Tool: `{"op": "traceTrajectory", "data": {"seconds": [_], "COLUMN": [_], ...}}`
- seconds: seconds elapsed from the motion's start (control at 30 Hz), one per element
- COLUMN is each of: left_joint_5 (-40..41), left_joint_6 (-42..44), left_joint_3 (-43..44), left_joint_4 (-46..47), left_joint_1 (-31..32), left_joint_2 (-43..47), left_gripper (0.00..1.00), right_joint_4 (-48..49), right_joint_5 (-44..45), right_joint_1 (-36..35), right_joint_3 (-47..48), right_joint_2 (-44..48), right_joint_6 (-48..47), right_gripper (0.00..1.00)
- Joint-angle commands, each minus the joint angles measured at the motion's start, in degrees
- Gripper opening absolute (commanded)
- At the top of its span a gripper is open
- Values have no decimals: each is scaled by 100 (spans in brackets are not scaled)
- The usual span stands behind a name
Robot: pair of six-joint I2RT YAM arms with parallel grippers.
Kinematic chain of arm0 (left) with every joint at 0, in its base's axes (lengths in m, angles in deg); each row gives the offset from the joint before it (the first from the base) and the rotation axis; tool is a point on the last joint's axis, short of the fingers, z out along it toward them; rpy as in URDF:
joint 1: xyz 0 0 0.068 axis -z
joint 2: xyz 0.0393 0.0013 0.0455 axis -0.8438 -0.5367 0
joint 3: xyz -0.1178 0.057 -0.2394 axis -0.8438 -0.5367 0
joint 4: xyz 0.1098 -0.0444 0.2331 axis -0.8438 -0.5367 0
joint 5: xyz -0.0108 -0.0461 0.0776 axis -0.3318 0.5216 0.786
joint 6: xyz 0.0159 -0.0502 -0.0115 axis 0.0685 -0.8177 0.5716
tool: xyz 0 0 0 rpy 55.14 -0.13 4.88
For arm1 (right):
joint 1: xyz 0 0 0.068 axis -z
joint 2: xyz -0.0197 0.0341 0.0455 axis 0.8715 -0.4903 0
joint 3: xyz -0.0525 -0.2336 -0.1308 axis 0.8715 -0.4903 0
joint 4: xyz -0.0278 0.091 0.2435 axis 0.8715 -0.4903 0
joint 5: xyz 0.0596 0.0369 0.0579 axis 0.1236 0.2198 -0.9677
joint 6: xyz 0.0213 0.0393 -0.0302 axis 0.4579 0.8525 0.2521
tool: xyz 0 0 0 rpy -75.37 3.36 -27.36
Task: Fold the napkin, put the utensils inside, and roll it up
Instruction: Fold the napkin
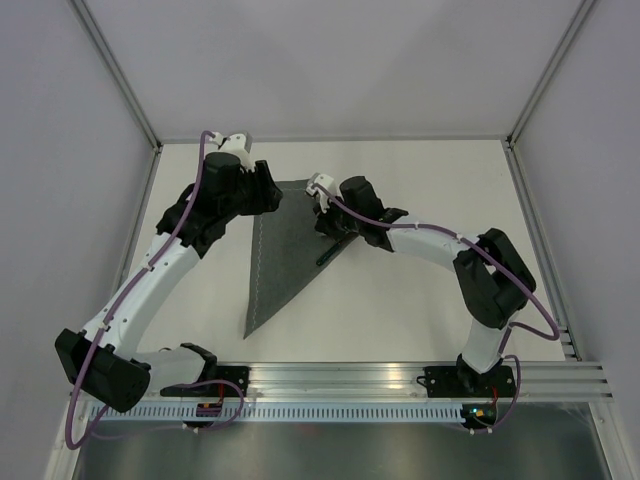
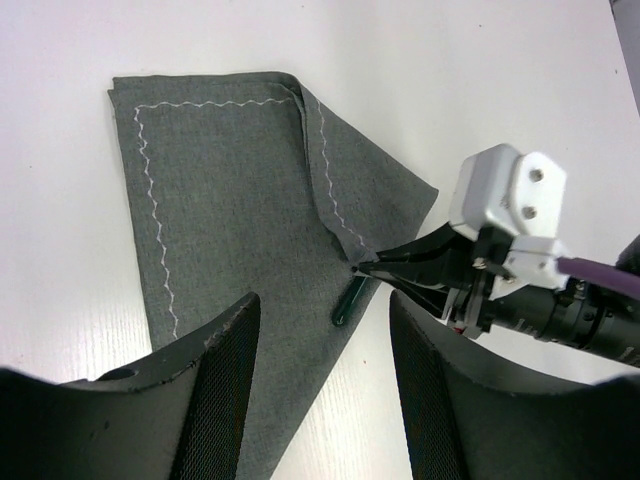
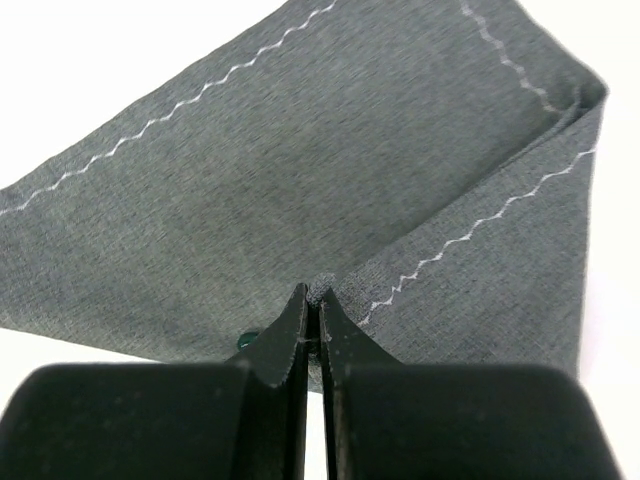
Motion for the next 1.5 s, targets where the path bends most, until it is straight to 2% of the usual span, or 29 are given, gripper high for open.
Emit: {"op": "traceTrajectory", "data": {"seconds": [0.0,0.1,0.2,0.23,0.27,0.33,0.4,0.43,0.83,1.07,1.23,1.33,1.47], "left_joint_5": [-32,-32,-50,-58,-67,-93,-102,-120,-155,-190,-120,81,653], "left_joint_6": [-53,-44,-35,-27,-27,-18,-18,-18,-18,-35,-53,-158,-413], "left_joint_3": [-2,-46,-73,-81,-81,-90,-90,-90,120,375,498,708,903], "left_joint_4": [-59,-50,-50,-33,-41,-24,-32,-24,-85,-208,-322,-410,-490], "left_joint_1": [-32,-32,-32,-32,-32,-32,-32,-32,-40,-58,-84,-154,-269], "left_joint_2": [126,100,91,91,91,83,83,91,214,293,451,627,1004], "left_gripper": [60,60,60,60,60,60,60,60,62,64,65,67,70], "right_joint_4": [31,4,-31,-40,-75,-101,-154,-154,-567,-822,-1059,-937,-402], "right_joint_5": [168,177,203,169,151,81,28,-7,-368,-237,-35,325,809], "right_joint_1": [-117,-197,-250,-258,-250,-258,-267,-267,-443,-653,-864,-1408,-2548], "right_joint_3": [2,-6,-41,-50,-50,-42,11,29,363,415,310,56,-671], "right_joint_2": [-192,-279,-350,-350,-350,-315,-280,-236,115,274,370,554,810], "right_joint_6": [-212,-248,-300,-318,-327,-336,-344,-353,-265,-309,-686,-976,-1486], "right_gripper": [1,1,7,11,22,35,41,49,71,70,69,69,67]}}
